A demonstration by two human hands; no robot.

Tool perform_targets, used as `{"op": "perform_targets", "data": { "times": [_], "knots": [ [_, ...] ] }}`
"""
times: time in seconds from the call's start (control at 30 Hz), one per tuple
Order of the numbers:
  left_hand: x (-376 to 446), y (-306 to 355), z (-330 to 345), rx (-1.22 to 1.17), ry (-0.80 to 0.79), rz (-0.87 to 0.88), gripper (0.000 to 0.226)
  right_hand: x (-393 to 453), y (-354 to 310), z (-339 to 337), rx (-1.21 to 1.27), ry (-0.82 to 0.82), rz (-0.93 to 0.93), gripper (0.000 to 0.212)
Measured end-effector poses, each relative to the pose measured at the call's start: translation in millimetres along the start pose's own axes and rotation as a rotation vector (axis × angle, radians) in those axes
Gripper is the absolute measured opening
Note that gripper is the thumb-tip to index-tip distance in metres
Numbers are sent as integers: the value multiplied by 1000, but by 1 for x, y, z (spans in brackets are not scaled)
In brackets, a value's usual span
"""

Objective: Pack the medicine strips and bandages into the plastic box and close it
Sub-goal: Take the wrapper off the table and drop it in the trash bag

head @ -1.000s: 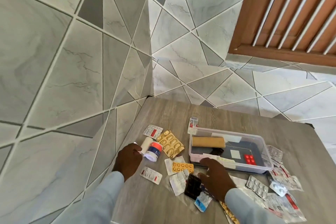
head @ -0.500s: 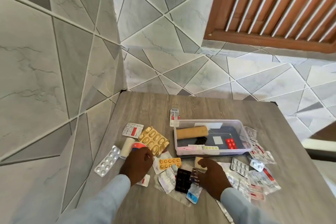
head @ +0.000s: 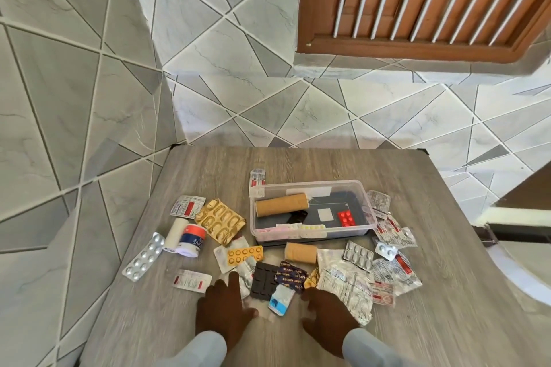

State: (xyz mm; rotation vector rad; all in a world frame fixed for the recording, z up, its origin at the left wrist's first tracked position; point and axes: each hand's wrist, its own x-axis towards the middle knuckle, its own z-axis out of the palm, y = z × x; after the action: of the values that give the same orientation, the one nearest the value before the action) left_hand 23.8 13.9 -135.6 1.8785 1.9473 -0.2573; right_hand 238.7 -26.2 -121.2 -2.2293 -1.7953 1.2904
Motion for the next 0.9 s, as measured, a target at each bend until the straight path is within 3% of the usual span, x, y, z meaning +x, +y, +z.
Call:
{"op": "perform_targets", "data": {
  "times": [0.37, 0.77, 0.9],
  "knots": [
    [3, 16, 8, -166, 122, -37, 60, -3, 1, 1, -107, -115, -101, 62],
    [21, 30, -13, -809, 56, -266, 39, 1, 0, 4, -65, -109, -65, 68],
    [20, 27, -48, -945, 108, -187, 38, 6, 6, 3, -48, -39, -46, 71]
  ]
}}
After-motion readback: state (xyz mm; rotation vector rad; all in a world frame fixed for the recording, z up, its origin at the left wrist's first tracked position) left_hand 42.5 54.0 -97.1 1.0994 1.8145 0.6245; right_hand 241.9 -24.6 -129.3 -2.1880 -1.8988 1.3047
